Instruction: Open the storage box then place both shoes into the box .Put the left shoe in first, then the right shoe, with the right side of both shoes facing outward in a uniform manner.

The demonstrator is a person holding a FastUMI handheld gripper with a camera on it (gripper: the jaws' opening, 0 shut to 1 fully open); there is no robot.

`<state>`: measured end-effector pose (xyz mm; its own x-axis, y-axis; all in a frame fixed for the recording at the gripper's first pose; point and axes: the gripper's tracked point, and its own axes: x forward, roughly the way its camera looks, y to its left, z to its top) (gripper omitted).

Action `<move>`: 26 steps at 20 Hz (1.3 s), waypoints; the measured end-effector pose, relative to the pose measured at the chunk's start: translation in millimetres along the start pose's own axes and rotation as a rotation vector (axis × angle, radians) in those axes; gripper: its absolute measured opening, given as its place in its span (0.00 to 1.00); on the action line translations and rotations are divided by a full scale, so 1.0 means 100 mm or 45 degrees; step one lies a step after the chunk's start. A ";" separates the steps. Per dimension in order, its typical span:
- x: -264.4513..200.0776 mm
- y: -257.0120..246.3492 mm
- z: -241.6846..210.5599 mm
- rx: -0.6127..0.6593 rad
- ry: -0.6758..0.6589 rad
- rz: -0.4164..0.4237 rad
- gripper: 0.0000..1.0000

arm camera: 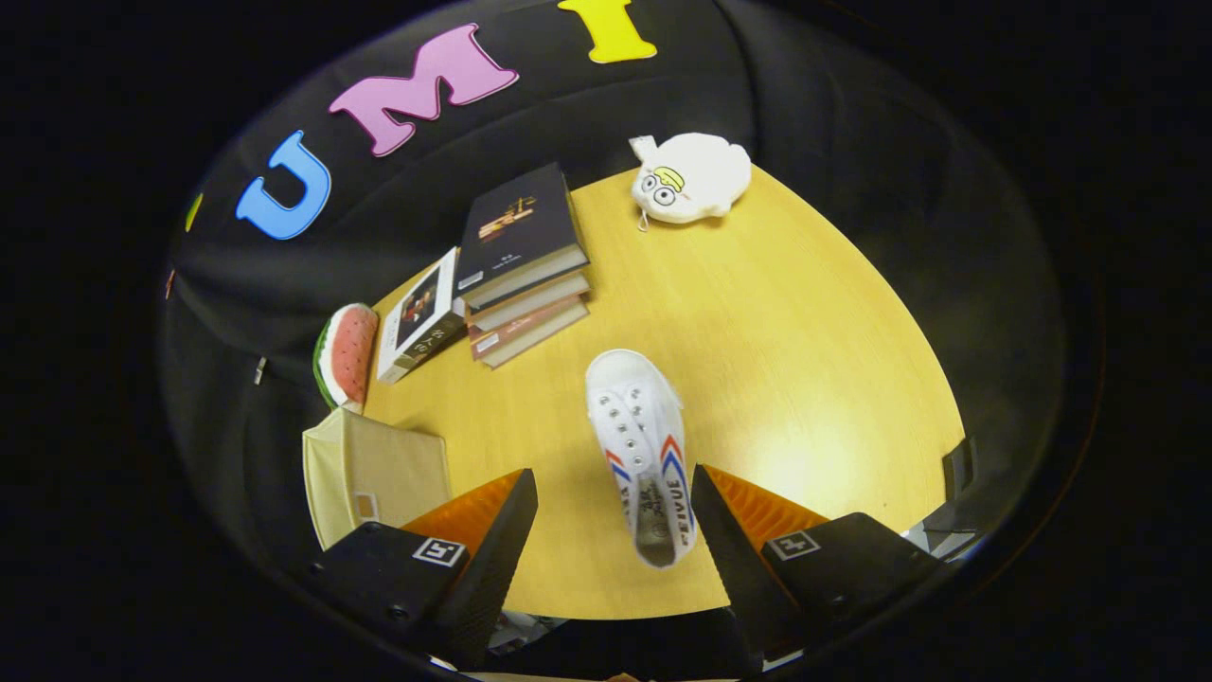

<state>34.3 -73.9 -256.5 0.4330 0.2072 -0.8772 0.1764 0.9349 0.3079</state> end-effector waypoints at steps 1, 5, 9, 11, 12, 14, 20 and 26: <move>0.08 -0.10 -0.02 -0.001 0.025 -0.007 0.99; 0.41 -0.37 -0.13 0.005 0.120 -0.014 0.99; 0.72 -0.51 -0.18 -0.005 0.178 -0.009 0.99; 0.84 -0.54 -0.21 -0.029 0.197 -0.021 0.99; 0.87 -0.54 -0.23 -0.043 0.209 -0.024 0.99; 0.94 -0.50 -0.30 -0.080 0.233 -0.016 0.99; 1.15 -0.51 -0.29 -0.156 0.227 -0.030 0.99; 1.02 -0.31 -0.26 -0.078 0.269 0.043 0.65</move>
<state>50.0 -73.9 -365.0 0.2419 0.2881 -0.9266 0.1079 0.9410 0.3207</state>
